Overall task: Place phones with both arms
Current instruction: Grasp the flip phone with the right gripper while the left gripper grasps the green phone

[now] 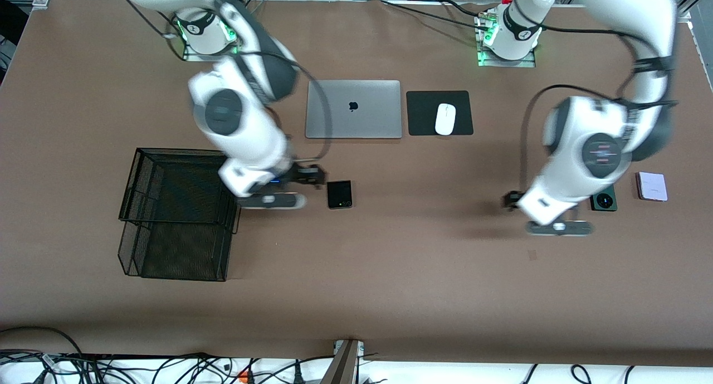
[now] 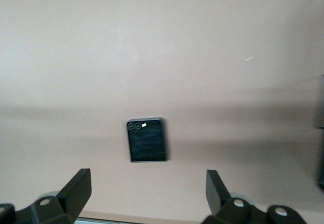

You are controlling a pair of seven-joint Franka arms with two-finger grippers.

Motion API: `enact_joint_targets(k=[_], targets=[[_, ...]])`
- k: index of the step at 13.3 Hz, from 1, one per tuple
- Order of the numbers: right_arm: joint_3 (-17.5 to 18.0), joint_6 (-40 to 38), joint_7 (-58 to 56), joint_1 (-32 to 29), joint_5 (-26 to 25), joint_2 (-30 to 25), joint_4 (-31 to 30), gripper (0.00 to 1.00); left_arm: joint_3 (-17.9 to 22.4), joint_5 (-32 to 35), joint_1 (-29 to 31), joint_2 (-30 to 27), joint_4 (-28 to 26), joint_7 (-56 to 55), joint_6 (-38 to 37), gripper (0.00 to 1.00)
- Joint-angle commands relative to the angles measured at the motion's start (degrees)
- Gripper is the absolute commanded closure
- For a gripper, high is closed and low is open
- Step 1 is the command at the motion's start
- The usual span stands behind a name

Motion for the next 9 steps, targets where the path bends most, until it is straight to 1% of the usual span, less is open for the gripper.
enact_joint_targets(k=[1,3,4,6,7,9], targets=[[-0.55,3.57,-0.35,1.72,-1.98,7.04,2.52,0.00,-1.24,0.51,7.54,-4.41,-5.87,11.65,1.90,0.00],[-0.55,4.37,0.00,3.03,-5.50,9.86,2.43,0.00,-1.41,-0.28,13.51,-5.11,-8.60,18.79,6.37,0.00],[-0.55,4.64,-0.26,3.21,-6.82,11.26,2.43,0.00,-1.41,-0.37,15.46,-4.94,-9.39,20.30,7.95,0.00],[-0.55,8.48,-0.35,4.09,-7.18,12.94,2.34,0.00,-1.32,-0.37,18.45,-4.76,-12.29,22.06,12.16,0.00],[-0.55,9.81,-0.44,4.44,-7.27,13.56,2.34,0.00,-1.32,-0.37,19.60,-4.76,-14.65,23.72,15.15,0.00],[-0.55,11.14,-0.53,4.79,-7.36,14.17,2.26,0.00,-1.32,-0.37,22.50,-3.97,-17.56,26.19,20.69,0.00]])
